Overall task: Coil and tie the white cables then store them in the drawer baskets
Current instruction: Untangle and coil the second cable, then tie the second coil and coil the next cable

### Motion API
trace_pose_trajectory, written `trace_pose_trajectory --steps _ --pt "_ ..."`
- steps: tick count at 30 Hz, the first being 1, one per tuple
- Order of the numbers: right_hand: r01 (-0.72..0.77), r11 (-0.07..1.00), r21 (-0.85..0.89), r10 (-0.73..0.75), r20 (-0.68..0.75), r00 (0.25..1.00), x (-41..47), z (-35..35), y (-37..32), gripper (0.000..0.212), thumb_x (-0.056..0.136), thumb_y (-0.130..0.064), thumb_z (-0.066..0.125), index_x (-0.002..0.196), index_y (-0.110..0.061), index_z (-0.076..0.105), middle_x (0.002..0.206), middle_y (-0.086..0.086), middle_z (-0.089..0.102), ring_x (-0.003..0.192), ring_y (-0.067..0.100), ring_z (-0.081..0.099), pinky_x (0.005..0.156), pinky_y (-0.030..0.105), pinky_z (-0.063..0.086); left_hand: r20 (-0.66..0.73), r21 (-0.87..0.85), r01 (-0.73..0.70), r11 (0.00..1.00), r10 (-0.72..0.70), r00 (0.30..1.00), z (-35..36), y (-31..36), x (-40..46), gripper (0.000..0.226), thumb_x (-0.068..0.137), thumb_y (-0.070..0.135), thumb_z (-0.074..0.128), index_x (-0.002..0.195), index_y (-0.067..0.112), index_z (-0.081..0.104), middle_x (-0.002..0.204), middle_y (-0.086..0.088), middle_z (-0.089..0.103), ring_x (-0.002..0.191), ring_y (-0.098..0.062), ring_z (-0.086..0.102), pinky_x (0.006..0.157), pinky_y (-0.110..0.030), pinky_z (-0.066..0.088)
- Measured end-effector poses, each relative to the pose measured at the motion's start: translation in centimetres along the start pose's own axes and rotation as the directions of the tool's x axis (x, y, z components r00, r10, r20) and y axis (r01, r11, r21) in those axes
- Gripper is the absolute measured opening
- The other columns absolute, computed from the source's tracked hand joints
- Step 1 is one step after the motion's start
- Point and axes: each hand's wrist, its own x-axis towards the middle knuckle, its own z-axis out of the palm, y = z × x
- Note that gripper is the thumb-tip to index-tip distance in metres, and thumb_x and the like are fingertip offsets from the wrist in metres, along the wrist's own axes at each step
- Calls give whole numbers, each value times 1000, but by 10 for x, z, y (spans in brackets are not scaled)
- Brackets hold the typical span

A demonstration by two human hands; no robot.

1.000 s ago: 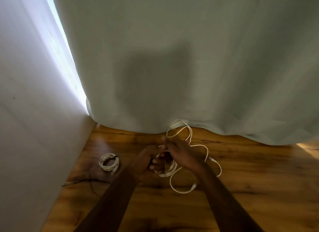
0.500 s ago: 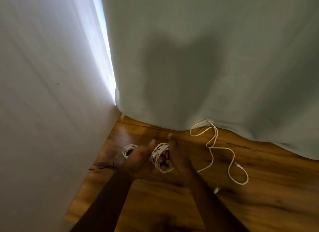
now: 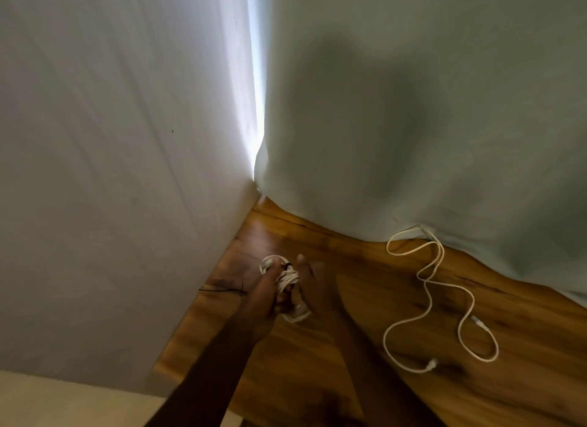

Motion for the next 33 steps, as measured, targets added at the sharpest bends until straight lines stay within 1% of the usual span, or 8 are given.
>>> trace_pose_trajectory --steps 3,6,9,13,17,22,28,33 --pt "80 997 -6 -79 129 988 5 17 4 45 106 -34 45 64 -32 60 61 -8 60 53 3 55 53 25 40 -253 151 -22 988 60 966 -20 -1 3 41 102 37 45 98 3 66 77 -14 68 62 -21 64 48 -26 48" --pt "71 996 -44 -59 227 972 7 32 12 39 103 -40 49 68 -29 61 60 -10 57 53 -1 50 54 23 37 -377 195 -9 981 84 923 -49 -2 -2 34 100 23 45 77 5 63 61 -13 58 45 -19 54 41 -23 42" --pt "81 988 -132 -57 175 983 6 41 23 24 99 -31 58 78 -27 68 64 -13 58 57 -5 53 53 13 33 -524 187 13 982 88 847 -88 -3 -6 29 97 12 45 74 1 61 51 -11 50 34 -17 45 35 -19 36" --pt "24 955 -297 8 107 994 4 51 37 20 95 -28 62 91 -14 76 85 3 74 75 13 65 65 28 46 -630 88 40 995 24 777 -127 -8 -4 24 91 13 50 78 5 68 54 -10 53 36 -18 47 37 -20 37" --pt "-46 908 -417 130 175 976 -4 65 39 19 90 -34 68 104 -24 76 106 -2 74 98 18 68 84 32 52 -663 44 45 998 -5 749 -145 -12 1 24 89 19 51 72 6 63 61 -13 49 47 -22 43 40 -21 36" --pt "-31 810 -586 267 320 909 -12 86 32 25 88 -38 63 113 -33 67 124 -4 64 117 21 58 104 39 38 -645 45 65 997 -21 764 -158 -16 7 25 91 21 46 77 7 63 66 -14 49 48 -21 41 39 -21 36" --pt "179 582 -794 213 360 908 -18 105 35 19 95 -31 52 106 -27 68 113 2 67 111 28 61 108 52 38 -616 42 78 996 -36 787 -159 -16 10 23 91 23 47 80 10 62 63 -10 48 47 -19 39 40 -20 36" --pt "167 584 -794 192 335 923 -23 114 36 18 93 -19 53 100 -28 68 110 0 65 109 26 61 112 58 29 -615 55 89 994 -36 787 -163 -17 10 23 90 24 47 83 9 63 66 -11 52 46 -20 43 41 -21 38"
